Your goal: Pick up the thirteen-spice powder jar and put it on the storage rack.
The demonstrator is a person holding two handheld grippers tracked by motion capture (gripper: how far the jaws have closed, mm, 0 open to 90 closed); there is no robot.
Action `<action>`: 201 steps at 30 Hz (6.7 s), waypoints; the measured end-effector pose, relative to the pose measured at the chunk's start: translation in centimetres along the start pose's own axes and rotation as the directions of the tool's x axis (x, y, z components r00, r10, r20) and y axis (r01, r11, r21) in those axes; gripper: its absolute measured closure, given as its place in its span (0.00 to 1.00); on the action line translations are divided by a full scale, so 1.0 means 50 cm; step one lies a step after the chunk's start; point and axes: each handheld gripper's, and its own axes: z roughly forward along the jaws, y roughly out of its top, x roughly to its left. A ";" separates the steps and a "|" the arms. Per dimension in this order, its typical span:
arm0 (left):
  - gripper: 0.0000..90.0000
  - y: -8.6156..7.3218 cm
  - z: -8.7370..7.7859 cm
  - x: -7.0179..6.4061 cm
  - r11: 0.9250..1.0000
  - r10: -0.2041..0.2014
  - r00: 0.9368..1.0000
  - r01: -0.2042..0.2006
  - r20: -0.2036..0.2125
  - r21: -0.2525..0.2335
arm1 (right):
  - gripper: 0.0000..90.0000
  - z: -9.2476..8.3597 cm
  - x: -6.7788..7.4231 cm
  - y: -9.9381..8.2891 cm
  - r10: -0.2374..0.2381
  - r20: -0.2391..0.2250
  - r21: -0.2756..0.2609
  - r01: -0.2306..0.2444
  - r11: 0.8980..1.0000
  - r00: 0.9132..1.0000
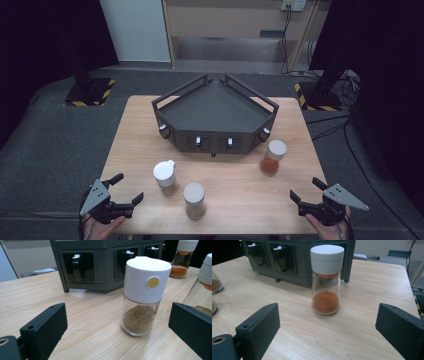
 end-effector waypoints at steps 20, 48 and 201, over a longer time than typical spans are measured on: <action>0.01 0.003 0.003 0.003 1.000 -0.007 1.000 0.006 0.017 0.014 | 0.07 -0.003 -0.003 -0.003 -0.006 -0.018 -0.004 0.006 1.000 1.000; 0.02 0.047 -0.015 0.011 1.000 -0.002 1.000 0.002 0.020 0.006 | 0.06 -0.003 -0.005 -0.004 -0.019 -0.044 0.003 0.019 1.000 0.999; 0.33 0.432 0.489 0.077 0.996 -0.067 0.990 0.074 -0.121 0.055 | 0.11 0.000 -0.015 -0.009 -0.012 -0.064 -0.004 0.012 1.000 0.998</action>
